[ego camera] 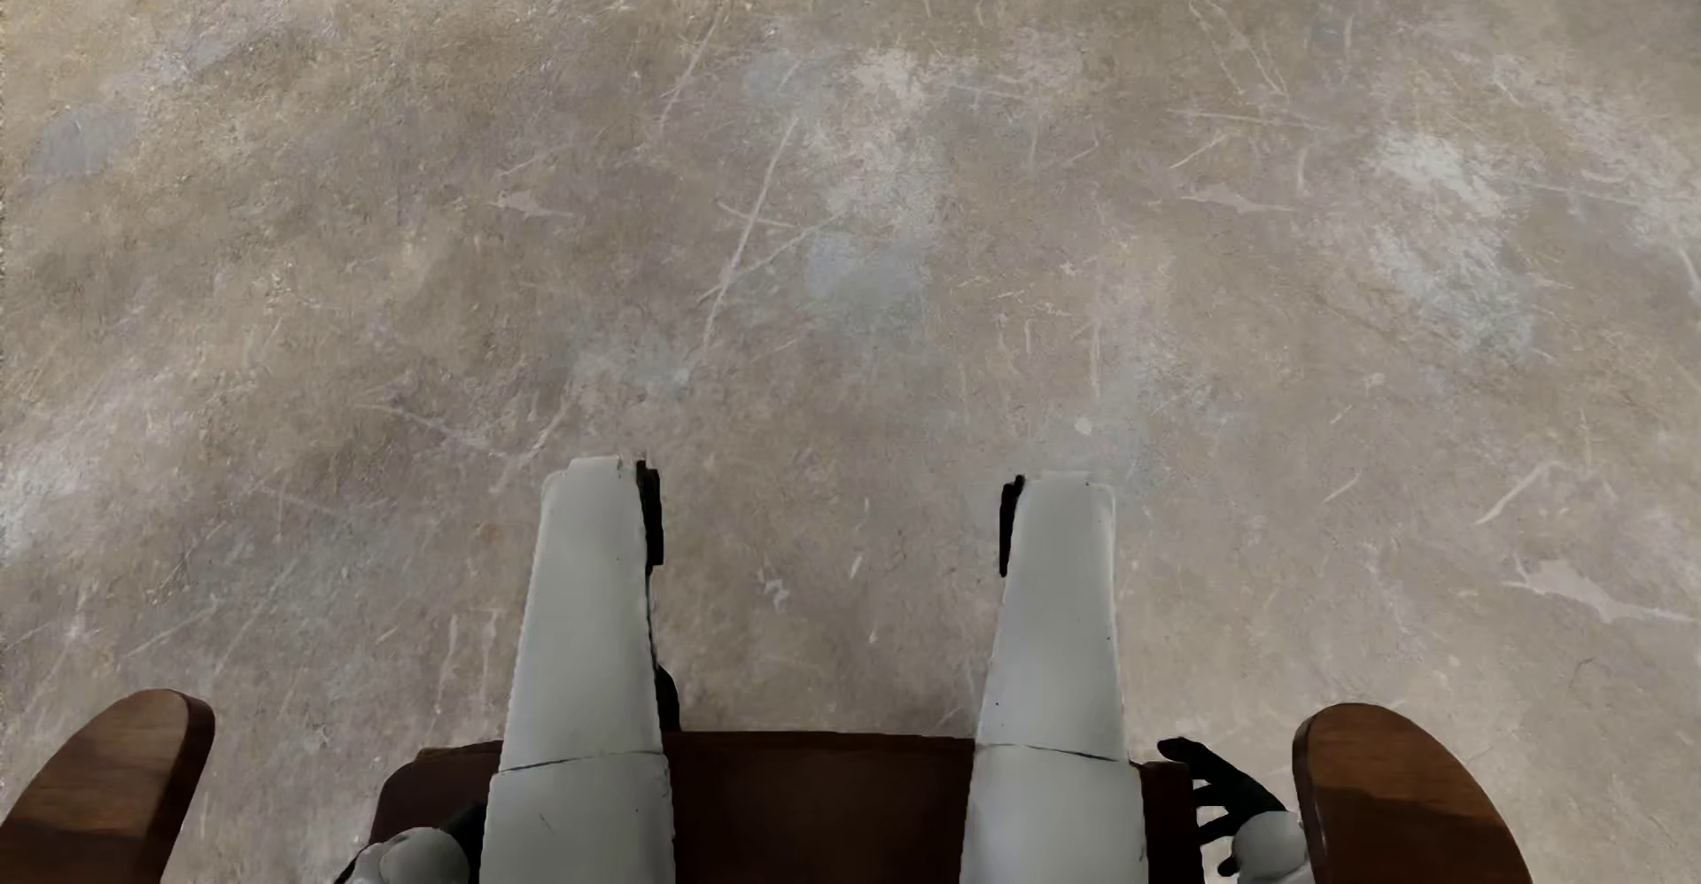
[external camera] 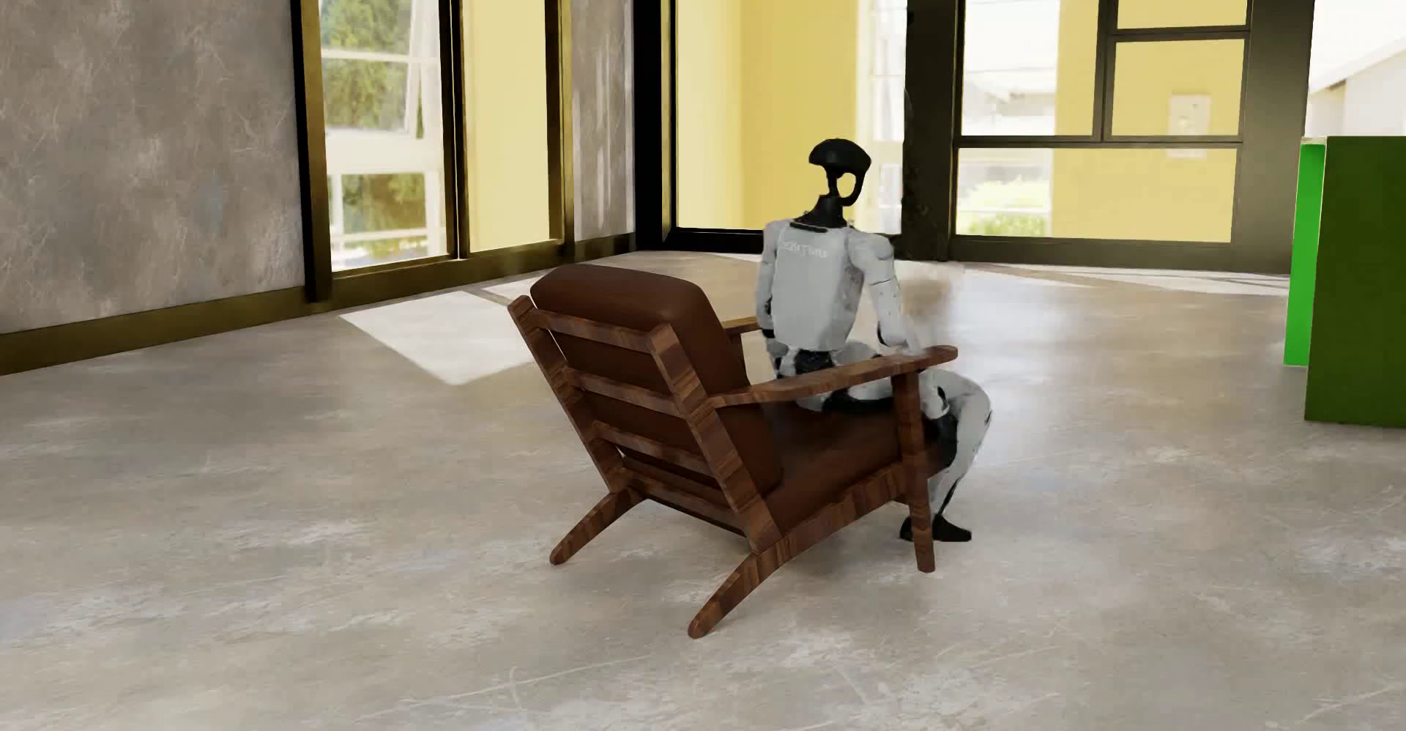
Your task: Get off of the chair
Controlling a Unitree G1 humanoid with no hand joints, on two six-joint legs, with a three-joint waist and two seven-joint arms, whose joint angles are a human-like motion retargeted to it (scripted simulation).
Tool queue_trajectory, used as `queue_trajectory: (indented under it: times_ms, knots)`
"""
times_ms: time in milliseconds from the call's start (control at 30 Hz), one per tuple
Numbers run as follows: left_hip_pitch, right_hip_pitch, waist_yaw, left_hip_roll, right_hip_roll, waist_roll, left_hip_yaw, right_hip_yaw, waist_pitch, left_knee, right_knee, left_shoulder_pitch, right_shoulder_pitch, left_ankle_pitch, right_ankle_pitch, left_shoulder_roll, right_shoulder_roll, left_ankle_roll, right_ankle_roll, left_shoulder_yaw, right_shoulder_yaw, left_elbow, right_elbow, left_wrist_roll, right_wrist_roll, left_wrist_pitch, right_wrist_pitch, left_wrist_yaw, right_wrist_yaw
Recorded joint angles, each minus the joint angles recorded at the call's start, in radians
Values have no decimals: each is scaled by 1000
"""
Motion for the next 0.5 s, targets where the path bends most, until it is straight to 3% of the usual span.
queue_trajectory:
  times_ms: [33, 67, 100, 133, 167, 233, 300, 433, 500]
  knots:
    - [2, 2, 0, 3, 1, 1, 1, -1, -1, 1, -1, 26, 30, -1, -1, -17, 2, 0, -1, -11, -2, 23, 50, 67, -60, -16, -14, -62, 89]
    - [4, 4, 0, 4, -1, 1, 1, -1, -2, 1, -1, 61, 79, 0, -1, -31, 4, -1, -2, -5, -12, 32, 57, 81, -114, -22, -36, -84, 146]
    - [5, 5, 1, 6, -3, 2, 1, -3, 0, 0, -1, 98, 132, 0, -2, -40, 7, -2, -3, 14, -31, 32, 47, 53, -138, -16, -49, -58, 159]
    - [7, 8, 1, 7, -6, 3, 3, -5, 5, 0, -1, 132, 183, 3, -3, -43, 14, -1, -4, 37, -46, 23, 29, -19, -127, 15, -41, -17, 157]
    - [9, 11, 2, 10, -6, 3, 4, -7, 12, -1, -2, 156, 222, 4, -3, -39, 23, -1, -3, 62, -66, 2, 17, -55, -106, 9, -48, 7, 146]
    - [10, 11, 2, 16, -9, 0, 3, -5, 22, -4, -2, 173, 277, 10, -4, -17, 40, -11, -3, 73, -96, -61, -20, -44, -85, -20, -58, 4, 135]
    - [8, 6, -1, 21, -10, -1, 3, -2, 29, -4, -1, 183, 296, 14, -1, 8, 39, -18, -2, 86, -118, -130, -83, -90, -45, -26, -58, 22, 130]
    - [-17, -21, -4, 28, -2, -1, -5, 4, 47, 2, 1, 226, 313, 15, 7, 94, -70, -25, 3, 157, -124, -564, -546, -269, 61, -54, -76, 253, -118]
    - [-34, -36, -4, 30, 0, -8, -13, 6, 63, 5, 2, 193, 250, 17, 8, 163, -136, -32, 9, 158, -82, -820, -792, -288, 29, -116, -130, 377, -279]
